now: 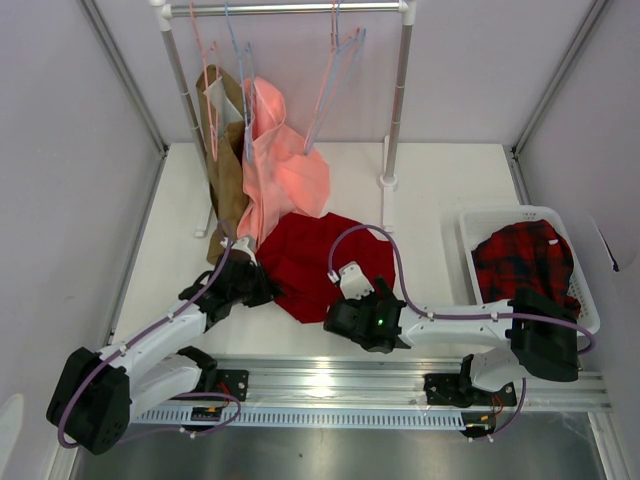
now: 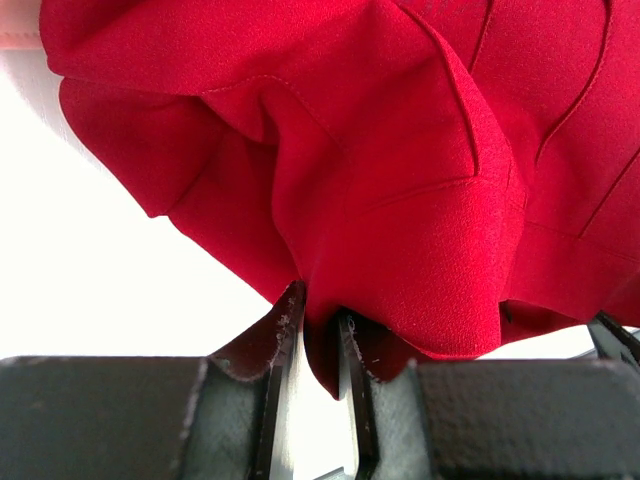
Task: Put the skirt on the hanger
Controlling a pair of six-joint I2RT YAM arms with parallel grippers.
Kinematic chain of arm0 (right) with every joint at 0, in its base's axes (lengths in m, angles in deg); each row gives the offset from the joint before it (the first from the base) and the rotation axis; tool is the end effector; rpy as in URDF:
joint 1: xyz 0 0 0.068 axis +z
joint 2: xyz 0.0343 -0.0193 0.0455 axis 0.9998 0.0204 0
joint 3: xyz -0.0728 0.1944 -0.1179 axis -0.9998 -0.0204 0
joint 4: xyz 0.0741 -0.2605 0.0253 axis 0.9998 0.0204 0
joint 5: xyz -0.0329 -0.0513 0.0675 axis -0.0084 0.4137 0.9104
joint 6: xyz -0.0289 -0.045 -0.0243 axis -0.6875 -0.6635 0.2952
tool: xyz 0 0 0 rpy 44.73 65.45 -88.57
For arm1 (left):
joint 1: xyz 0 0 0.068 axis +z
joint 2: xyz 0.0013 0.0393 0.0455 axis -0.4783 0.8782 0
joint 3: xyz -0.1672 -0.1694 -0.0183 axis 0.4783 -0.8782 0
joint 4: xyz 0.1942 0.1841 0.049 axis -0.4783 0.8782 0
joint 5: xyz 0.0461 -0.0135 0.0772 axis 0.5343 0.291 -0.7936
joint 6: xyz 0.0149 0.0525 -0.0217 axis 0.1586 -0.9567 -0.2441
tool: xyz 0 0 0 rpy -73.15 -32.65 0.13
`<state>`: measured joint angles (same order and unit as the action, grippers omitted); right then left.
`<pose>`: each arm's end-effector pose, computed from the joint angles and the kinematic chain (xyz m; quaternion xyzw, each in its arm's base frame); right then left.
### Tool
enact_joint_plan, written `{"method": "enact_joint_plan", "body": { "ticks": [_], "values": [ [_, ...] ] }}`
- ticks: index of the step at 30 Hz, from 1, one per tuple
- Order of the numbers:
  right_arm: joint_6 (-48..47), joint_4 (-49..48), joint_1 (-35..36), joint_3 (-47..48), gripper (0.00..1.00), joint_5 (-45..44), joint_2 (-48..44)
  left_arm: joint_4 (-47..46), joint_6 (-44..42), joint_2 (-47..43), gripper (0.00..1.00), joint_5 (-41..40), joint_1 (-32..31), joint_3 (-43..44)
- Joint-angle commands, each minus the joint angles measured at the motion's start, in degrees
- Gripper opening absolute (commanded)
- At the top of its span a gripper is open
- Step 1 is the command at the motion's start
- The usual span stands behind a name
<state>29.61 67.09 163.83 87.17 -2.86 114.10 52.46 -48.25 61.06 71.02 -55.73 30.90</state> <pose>0.1010 0.2558 0.1479 -0.2809 0.8594 -0.1126 0.4122 0.1977 -0.1054 0.1340 -0.0917 0.9192 -0.2434 0.2958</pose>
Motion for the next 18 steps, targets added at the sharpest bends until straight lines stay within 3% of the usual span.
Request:
{"method": "enact_joint_plan", "body": {
  "ticks": [1, 6, 11, 13, 18],
  "values": [
    [2.6, -0.4, -0.6, 0.1, 0.79, -4.9, 0.0, -0.4, -0.9, -1.4, 0.22, -0.7, -0.3, 2.7],
    [0.3, -5.4, -5.0, -1.1, 0.76, -3.8, -0.2, -0.3, -0.9, -1.4, 0.22, -0.7, -0.3, 2.9],
    [-3.5, -7.1, -7.4, 1.5, 0.62, -3.1, 2.6, -0.1, -0.9, -1.6, 0.22, -0.9, -0.3, 3.1],
    [-4.0, -8.0, -8.1, 1.8, 0.42, -2.6, 3.3, 0.0, -0.9, -1.6, 0.22, -0.8, -0.3, 3.4],
    [-5.6, -12.8, -12.4, 0.4, 0.09, 9.6, -2.4, 0.8, -1.3, -1.9, 0.22, -1.3, -0.3, 4.8]
  ]
}}
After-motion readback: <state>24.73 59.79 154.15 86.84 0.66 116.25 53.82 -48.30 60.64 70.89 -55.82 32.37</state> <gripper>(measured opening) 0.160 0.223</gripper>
